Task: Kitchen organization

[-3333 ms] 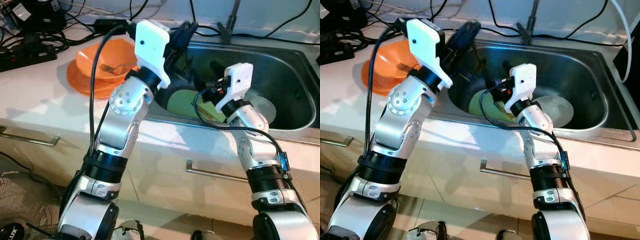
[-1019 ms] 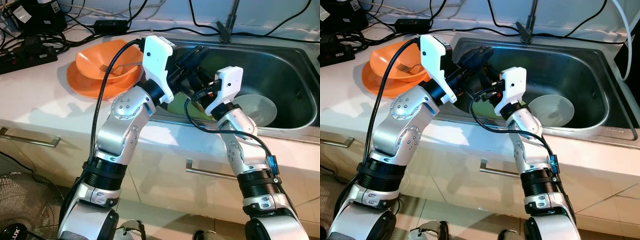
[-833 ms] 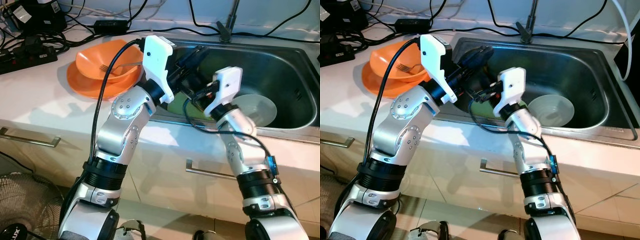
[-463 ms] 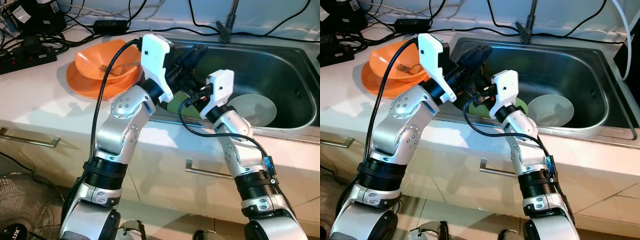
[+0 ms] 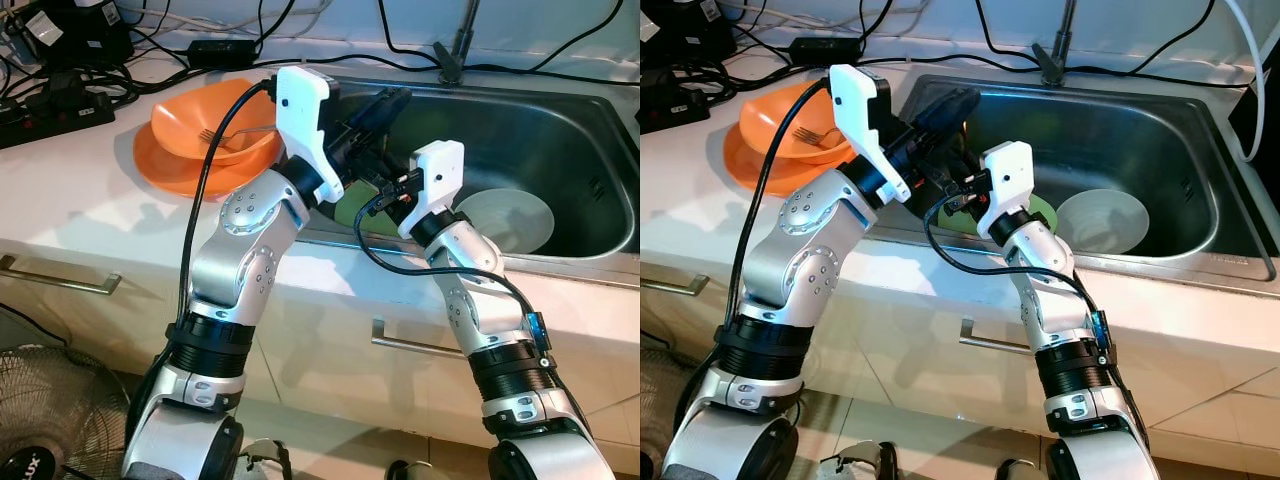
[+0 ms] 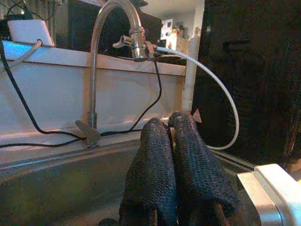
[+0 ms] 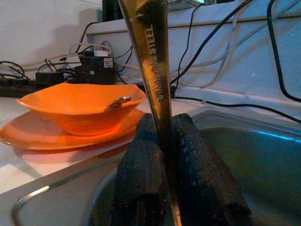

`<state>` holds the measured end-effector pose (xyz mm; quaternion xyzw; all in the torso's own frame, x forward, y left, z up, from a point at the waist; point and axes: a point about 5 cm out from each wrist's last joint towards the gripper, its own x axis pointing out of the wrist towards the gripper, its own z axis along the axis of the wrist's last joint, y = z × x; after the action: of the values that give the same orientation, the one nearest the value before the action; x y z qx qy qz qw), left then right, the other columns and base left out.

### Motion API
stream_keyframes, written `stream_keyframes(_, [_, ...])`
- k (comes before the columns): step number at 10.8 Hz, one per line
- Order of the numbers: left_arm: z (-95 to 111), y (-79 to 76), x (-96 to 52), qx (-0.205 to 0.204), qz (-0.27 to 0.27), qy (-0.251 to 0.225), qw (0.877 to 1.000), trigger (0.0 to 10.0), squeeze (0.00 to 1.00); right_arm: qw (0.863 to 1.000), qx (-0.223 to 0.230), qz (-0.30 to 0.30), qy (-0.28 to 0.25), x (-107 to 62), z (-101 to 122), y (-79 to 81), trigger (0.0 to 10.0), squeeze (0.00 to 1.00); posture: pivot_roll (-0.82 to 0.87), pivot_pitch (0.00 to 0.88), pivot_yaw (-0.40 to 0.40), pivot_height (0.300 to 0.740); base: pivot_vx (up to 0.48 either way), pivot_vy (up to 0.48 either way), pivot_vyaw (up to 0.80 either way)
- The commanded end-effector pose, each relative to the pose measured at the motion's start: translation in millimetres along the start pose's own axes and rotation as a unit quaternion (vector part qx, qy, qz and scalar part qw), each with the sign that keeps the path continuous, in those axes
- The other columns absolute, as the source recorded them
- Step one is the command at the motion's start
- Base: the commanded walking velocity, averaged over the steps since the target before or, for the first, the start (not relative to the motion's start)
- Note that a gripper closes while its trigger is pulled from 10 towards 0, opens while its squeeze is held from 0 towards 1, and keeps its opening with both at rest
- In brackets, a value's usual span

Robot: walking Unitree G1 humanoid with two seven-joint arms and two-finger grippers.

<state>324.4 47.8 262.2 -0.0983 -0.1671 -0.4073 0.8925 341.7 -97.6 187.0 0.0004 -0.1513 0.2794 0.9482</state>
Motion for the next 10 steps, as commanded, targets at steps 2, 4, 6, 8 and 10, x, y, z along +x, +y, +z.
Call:
stream_keyframes(2, [1.7, 10.9, -5.4, -0.028, 0.026, -0.009, 0.999, 10.0, 1.00, 0.999, 0.014, -0.037, -0.017, -3.9, 4.2, -12.7, 0.0, 0.00, 0.12, 0.076, 0.061, 0.740, 0.000, 0.000, 0.00])
stream_keyframes(4, [6.4, 16.0, -5.9, -0.054, 0.040, -0.026, 0.997, 10.0, 1.00, 0.999, 0.013, -0.042, -0.014, -3.7, 3.3, -15.0, 0.0, 0.00, 0.13, 0.077, 0.059, 0.740, 0.000, 0.000, 0.00])
stream_keyframes(6, [7.2, 16.8, -6.9, -0.061, 0.040, -0.028, 0.997, 10.0, 1.00, 0.999, 0.013, -0.045, -0.014, -3.7, 2.8, -15.7, 0.0, 0.00, 0.13, 0.075, 0.059, 0.740, 0.000, 0.000, 0.00])
stream_keyframes(8, [10.6, 23.3, -9.7, -0.061, 0.064, -0.037, 0.995, 10.0, 0.78, 0.998, 0.007, -0.068, -0.011, -4.7, 2.5, -25.6, 0.0, 0.00, 0.13, 0.075, 0.058, 0.740, 0.000, 0.000, 0.00])
stream_keyframes(10, [2.0, 25.8, -17.2, -0.053, 0.080, -0.015, 0.995, 10.0, 0.00, 0.994, -0.003, -0.107, 0.002, -5.2, 0.5, -42.5, 0.0, 0.00, 0.13, 0.075, 0.058, 0.740, 0.000, 0.000, 0.00])
